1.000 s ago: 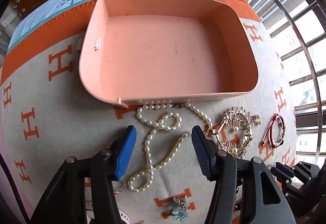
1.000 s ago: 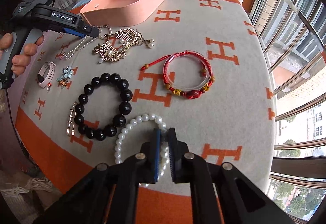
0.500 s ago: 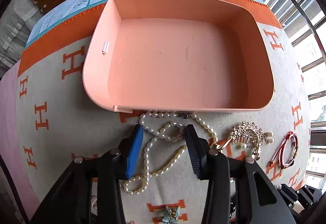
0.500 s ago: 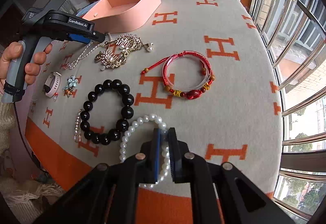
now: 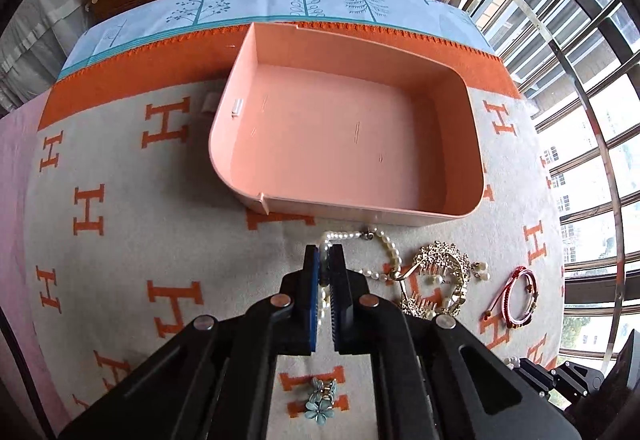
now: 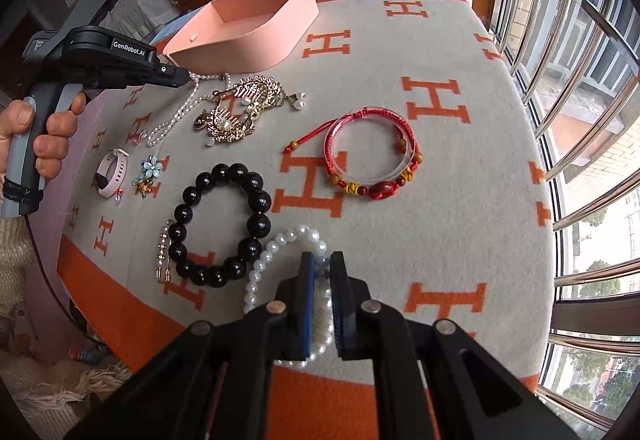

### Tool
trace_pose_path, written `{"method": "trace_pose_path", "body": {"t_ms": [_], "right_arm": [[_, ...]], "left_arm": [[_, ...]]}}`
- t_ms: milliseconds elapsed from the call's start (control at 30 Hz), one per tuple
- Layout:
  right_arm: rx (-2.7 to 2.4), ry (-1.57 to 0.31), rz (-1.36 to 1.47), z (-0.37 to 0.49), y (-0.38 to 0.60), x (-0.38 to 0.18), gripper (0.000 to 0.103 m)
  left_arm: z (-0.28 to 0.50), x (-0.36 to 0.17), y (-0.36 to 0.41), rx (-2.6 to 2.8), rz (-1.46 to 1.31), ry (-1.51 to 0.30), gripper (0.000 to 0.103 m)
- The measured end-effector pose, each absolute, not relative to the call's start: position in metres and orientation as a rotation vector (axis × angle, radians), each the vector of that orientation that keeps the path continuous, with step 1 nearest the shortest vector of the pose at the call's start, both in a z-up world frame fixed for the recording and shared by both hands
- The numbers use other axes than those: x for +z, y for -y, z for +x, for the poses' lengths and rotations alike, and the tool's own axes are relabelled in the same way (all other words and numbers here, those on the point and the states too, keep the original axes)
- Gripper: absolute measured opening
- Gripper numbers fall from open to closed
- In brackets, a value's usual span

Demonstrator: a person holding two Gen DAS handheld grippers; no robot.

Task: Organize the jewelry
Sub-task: 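Grasp the pearl necklace with the left tool while the right tool carries the pearl bracelet to the tray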

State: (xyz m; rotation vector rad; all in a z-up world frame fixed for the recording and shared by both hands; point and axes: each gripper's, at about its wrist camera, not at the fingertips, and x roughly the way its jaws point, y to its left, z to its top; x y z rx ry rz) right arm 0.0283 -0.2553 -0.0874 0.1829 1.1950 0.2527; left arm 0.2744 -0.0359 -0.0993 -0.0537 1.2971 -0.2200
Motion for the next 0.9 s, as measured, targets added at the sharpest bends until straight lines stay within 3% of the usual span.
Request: {"method": "trace_pose_path", "body": {"t_ms": [400, 600, 767, 900], "right_arm": [[0.267, -0.93, 0.155, 0.041, 0.253, 0.035, 0.007], [0.296, -0.816, 0.169, 0.075, 0.242, 0.091, 0.007], [0.318, -0.772, 0.193, 0.116, 0.227, 0.111, 0.007], [0.32, -0.802, 0.22, 0.158, 0.215, 0.099, 0.008]], "left_arm": [[0.222, 0.064, -0.021, -0.271, -0.058, -1.005, 0.002], [0.213, 0.13, -0.013, -0.29, -0.05, -0.871, 0.003], [0.223, 0.15, -0.003, -0.295, -0.044, -0.805, 0.003], [0.238, 0.135, 0.006, -0.282, -0.021, -0.798, 0.003]]}}
